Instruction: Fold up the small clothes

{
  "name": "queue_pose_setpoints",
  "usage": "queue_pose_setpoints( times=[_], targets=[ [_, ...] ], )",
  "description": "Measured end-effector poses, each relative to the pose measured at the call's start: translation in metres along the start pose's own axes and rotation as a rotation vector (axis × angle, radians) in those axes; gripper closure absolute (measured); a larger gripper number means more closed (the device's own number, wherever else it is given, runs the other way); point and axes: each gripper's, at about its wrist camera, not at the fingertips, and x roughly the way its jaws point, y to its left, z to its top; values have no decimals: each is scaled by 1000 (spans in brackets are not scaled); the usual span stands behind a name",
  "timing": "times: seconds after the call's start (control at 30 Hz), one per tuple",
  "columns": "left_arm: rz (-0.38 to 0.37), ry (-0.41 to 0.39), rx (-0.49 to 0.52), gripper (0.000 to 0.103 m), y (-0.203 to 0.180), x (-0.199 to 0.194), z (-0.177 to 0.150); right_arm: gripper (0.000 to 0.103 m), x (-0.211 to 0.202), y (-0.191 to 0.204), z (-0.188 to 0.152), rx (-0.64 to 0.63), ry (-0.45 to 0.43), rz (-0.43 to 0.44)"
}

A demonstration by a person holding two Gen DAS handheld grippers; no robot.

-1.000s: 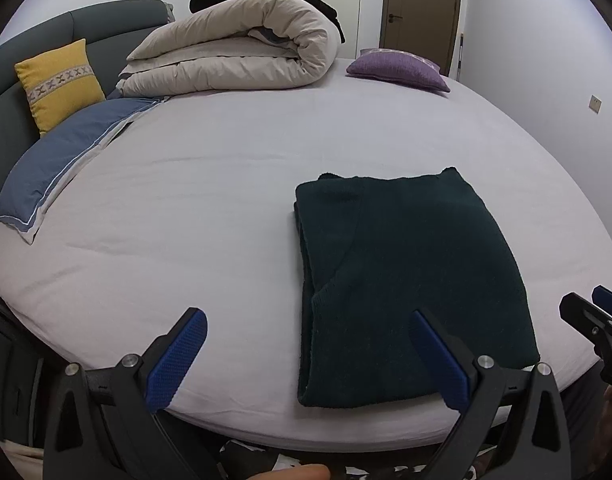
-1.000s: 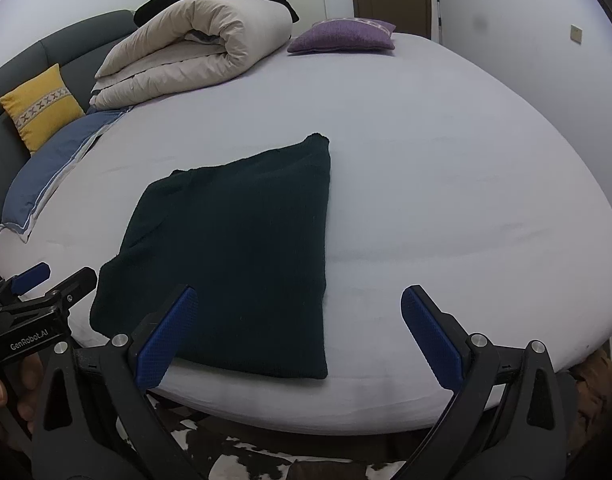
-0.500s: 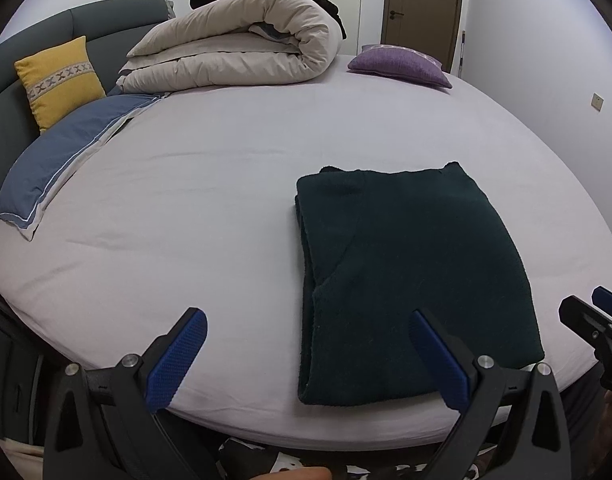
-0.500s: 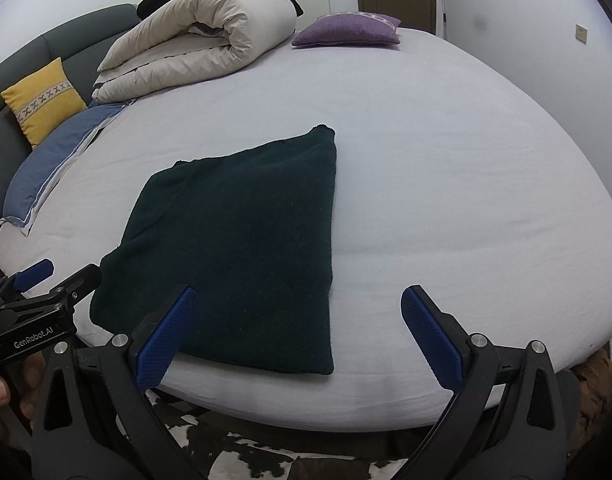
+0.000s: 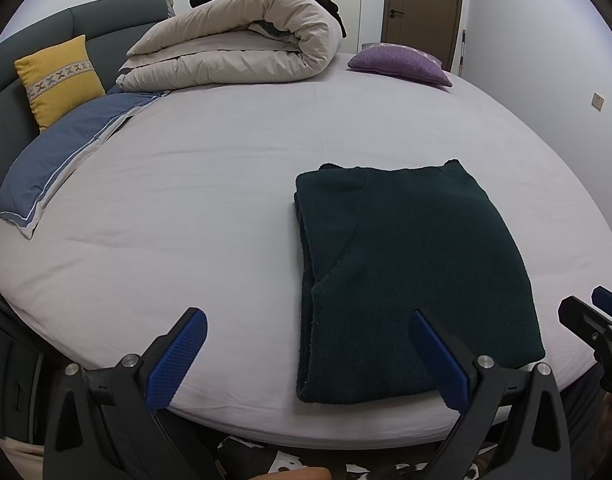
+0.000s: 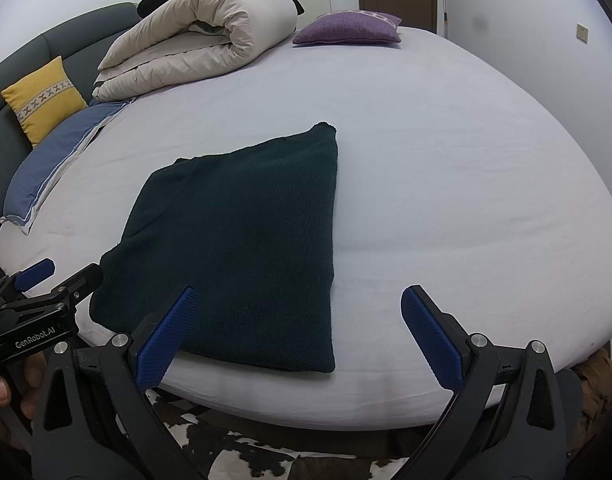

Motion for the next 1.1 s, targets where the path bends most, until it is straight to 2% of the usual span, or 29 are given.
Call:
queue_pose_setpoints(
  times=[1.1],
  targets=[
    [1, 5, 2, 0, -1, 3, -4, 0, 9, 6, -4, 0, 7, 3]
  ],
)
